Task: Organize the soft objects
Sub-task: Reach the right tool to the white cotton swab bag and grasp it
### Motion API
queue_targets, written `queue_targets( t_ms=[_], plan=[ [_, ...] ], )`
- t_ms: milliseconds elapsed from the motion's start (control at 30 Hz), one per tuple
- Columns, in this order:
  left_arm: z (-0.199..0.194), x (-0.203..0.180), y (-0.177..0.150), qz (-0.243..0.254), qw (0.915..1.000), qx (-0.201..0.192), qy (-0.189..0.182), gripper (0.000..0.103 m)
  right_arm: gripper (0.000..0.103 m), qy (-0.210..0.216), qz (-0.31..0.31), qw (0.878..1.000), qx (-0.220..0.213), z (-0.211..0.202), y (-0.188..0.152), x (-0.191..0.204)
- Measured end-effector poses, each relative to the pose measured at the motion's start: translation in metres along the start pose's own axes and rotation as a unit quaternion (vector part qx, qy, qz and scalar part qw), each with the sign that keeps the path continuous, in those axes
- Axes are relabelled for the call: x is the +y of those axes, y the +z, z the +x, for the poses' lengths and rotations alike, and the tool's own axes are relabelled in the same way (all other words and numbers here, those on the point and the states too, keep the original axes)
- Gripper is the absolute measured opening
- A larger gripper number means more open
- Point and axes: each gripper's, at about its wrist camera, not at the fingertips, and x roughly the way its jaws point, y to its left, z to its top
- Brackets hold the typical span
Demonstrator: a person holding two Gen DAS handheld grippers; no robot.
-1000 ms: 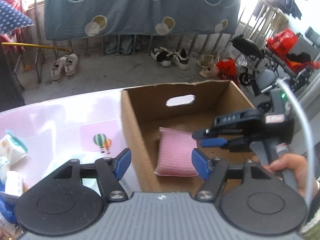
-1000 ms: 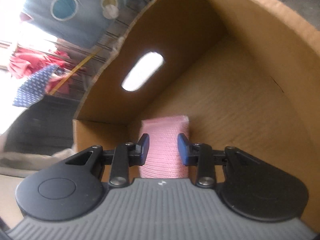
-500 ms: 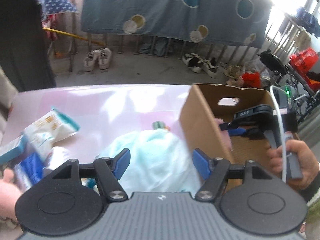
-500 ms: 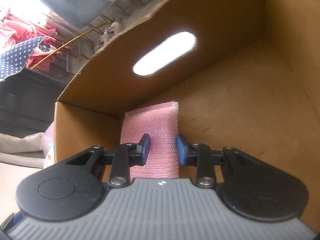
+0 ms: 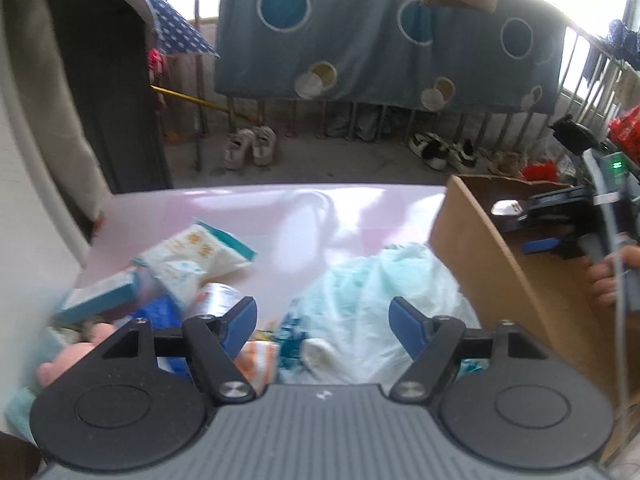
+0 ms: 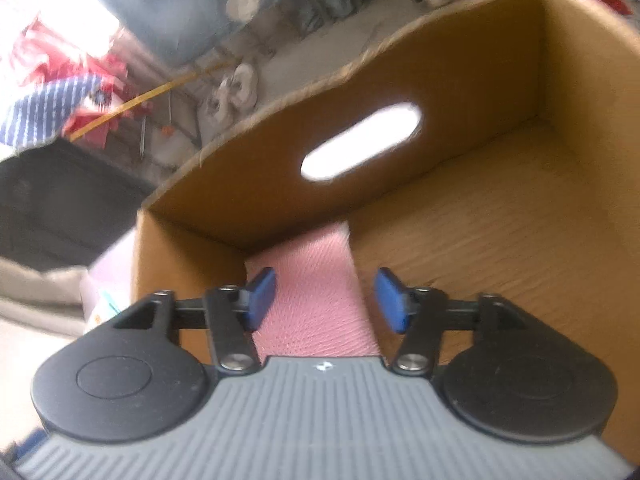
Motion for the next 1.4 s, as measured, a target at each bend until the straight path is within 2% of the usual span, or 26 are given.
queue_targets(
  t_ms=[133,267,400,567,700,800,967,1100,1200,1233,1400],
  plan=[
    [-0.024,0.021,-0.005,-0.009,0.9990,-0.024,0.037,0.075,0.061,0.045,0.020,0.998,-0.045,-0.042,0.008,0.009],
    [-0.040,0.047,-0.017,-0.019,0.9964,-0.045,0.068,0.076,0.063,0.111,0.002,0.992,-0.058,-0.074,0.007,0.042],
    [-0.043,0.065,-0.032,-0.022,0.9939,-0.050,0.096,0.076,0.065,0.177,-0.037,0.983,-0.021,-0.074,-0.003,0.104],
    [-0.038,0.080,-0.053,-0.024,0.9884,-0.059,0.138,0.075,0.065,0.217,-0.072,0.971,0.072,-0.025,-0.036,0.187],
    [-0.035,0.102,-0.069,-0.053,0.9883,-0.054,0.133,0.075,0.065,0.215,-0.069,0.965,0.133,0.038,-0.063,0.243],
    [-0.033,0.116,-0.078,-0.062,0.9873,-0.051,0.137,0.075,0.065,0.199,-0.038,0.965,0.167,0.093,-0.083,0.261],
    [-0.032,0.141,-0.089,-0.085,0.9854,-0.049,0.139,0.074,0.065,0.162,0.023,0.966,0.202,0.182,-0.098,0.285],
    [-0.035,0.158,-0.095,-0.096,0.9844,-0.052,0.138,0.074,0.062,0.144,0.047,0.966,0.210,0.223,-0.119,0.289],
    [-0.036,0.166,-0.098,-0.099,0.9842,-0.053,0.137,0.074,0.042,0.154,0.047,0.967,0.196,0.230,-0.126,0.294],
    [-0.037,0.168,-0.099,-0.101,0.9842,-0.053,0.136,0.074,0.026,0.145,0.041,0.970,0.192,0.230,-0.126,0.296],
    [-0.039,0.169,-0.101,-0.108,0.9847,-0.057,0.125,0.073,0.017,0.158,0.018,0.974,0.159,0.216,-0.125,0.301]
  ],
)
